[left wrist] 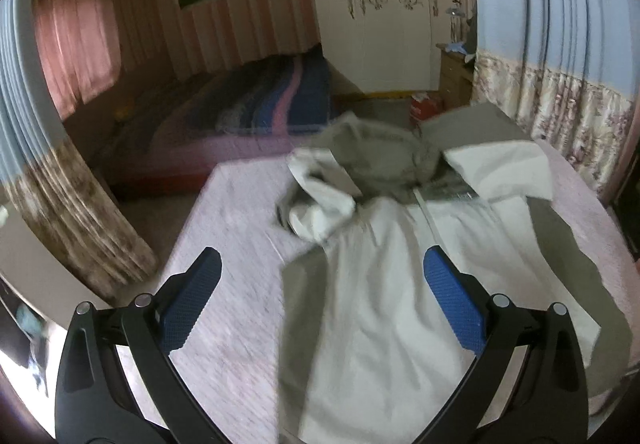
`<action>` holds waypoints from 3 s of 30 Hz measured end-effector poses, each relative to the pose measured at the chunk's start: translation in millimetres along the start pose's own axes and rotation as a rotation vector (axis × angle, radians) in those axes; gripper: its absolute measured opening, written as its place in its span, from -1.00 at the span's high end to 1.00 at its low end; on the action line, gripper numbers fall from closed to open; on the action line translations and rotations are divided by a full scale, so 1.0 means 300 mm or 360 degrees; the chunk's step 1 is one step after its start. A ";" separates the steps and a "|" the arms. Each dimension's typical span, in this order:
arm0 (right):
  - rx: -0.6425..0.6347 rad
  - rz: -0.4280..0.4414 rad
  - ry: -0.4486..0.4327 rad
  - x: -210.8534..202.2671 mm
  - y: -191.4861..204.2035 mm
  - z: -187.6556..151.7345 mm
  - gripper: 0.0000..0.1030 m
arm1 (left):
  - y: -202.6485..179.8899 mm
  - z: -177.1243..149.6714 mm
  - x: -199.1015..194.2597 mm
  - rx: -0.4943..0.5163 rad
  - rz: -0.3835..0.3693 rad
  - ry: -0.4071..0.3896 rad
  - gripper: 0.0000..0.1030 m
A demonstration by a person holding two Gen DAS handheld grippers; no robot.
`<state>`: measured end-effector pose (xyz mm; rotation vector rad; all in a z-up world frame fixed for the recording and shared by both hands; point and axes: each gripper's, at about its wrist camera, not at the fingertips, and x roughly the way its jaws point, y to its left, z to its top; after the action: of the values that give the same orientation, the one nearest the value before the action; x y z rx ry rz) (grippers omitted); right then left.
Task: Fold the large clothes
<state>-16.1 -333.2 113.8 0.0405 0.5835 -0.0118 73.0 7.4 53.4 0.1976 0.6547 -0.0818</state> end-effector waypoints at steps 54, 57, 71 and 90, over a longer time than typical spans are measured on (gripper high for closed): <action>0.0001 -0.0198 0.0583 0.987 -0.342 -0.172 0.66 | 0.006 0.020 0.993 0.0046 0.0054 0.0474 0.96; -0.0045 -0.0222 0.0524 0.956 -0.337 -0.149 0.80 | -0.010 0.034 0.977 0.0084 0.0092 0.0415 0.98; 0.0293 -0.0650 0.0760 1.003 -0.791 -0.294 0.95 | 0.420 -0.123 1.099 -0.0164 0.0687 0.0661 1.00; 0.0060 -0.0506 0.0314 0.756 -0.584 -0.086 -0.50 | 0.035 0.132 0.901 0.0096 0.0295 0.0215 -0.87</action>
<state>155.1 -507.1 -38.8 -0.0148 0.7821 -0.3308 311.9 5.7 -79.7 0.3233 0.7657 0.0908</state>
